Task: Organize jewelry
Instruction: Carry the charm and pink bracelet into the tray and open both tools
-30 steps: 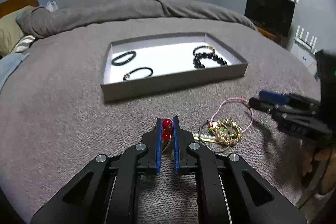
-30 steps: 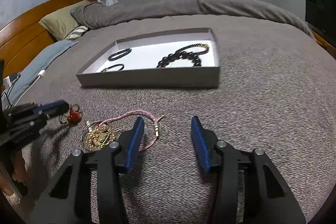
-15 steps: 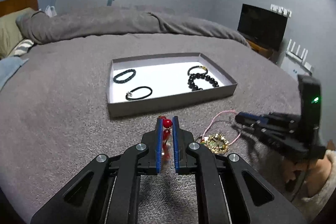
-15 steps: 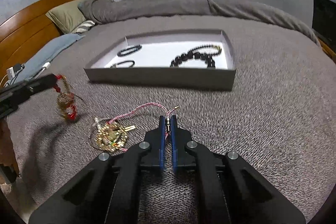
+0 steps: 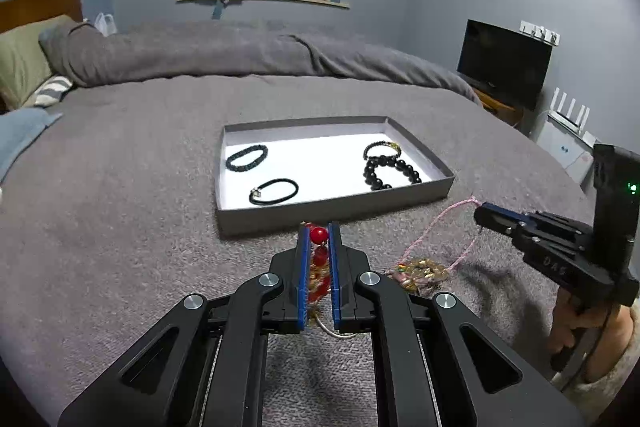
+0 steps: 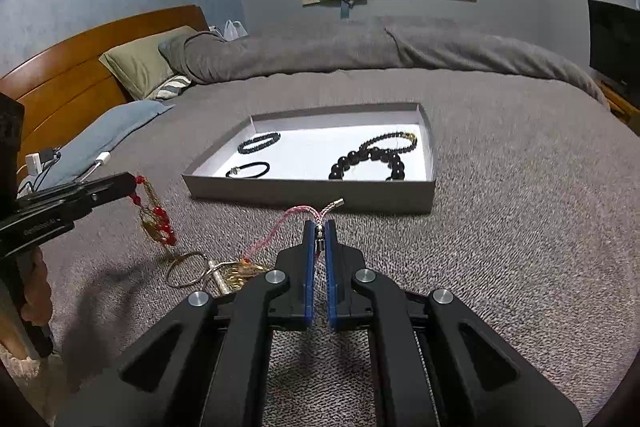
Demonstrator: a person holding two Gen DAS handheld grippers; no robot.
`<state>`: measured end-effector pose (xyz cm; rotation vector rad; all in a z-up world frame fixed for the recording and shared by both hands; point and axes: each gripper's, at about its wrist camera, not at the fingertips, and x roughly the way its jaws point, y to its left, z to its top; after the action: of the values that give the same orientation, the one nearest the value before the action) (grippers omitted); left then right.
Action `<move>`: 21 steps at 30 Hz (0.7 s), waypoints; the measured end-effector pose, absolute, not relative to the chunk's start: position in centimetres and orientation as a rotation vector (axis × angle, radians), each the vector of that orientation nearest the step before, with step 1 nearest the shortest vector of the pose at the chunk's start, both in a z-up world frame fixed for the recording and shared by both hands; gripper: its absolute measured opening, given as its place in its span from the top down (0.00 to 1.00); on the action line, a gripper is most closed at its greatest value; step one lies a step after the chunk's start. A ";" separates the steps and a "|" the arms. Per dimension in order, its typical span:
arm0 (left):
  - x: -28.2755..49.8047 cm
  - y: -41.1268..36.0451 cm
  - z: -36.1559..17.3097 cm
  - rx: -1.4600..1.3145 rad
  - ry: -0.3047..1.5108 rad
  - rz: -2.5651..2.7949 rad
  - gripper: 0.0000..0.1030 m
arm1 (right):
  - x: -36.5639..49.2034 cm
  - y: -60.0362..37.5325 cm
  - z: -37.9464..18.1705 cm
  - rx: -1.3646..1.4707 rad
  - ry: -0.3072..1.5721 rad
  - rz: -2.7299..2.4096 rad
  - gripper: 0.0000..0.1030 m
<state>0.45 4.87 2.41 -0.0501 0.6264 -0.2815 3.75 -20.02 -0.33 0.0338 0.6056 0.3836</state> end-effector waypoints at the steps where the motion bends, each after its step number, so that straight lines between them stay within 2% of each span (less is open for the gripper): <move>1: 0.5 4.9 2.5 -0.053 0.624 -0.279 0.90 | 3.7 -20.2 -0.1 0.038 0.598 0.378 0.95; 12: 1.2 5.6 5.0 -0.026 0.592 -0.248 0.90 | 4.7 -21.4 2.6 0.059 0.537 0.340 0.95; 21: 7.1 5.3 8.1 0.102 0.599 -0.235 0.90 | 9.4 -21.4 6.4 0.015 0.472 0.322 0.95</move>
<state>7.11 5.29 8.07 0.1018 0.5990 -0.2349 9.40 -21.38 6.43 0.0150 0.4723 0.3222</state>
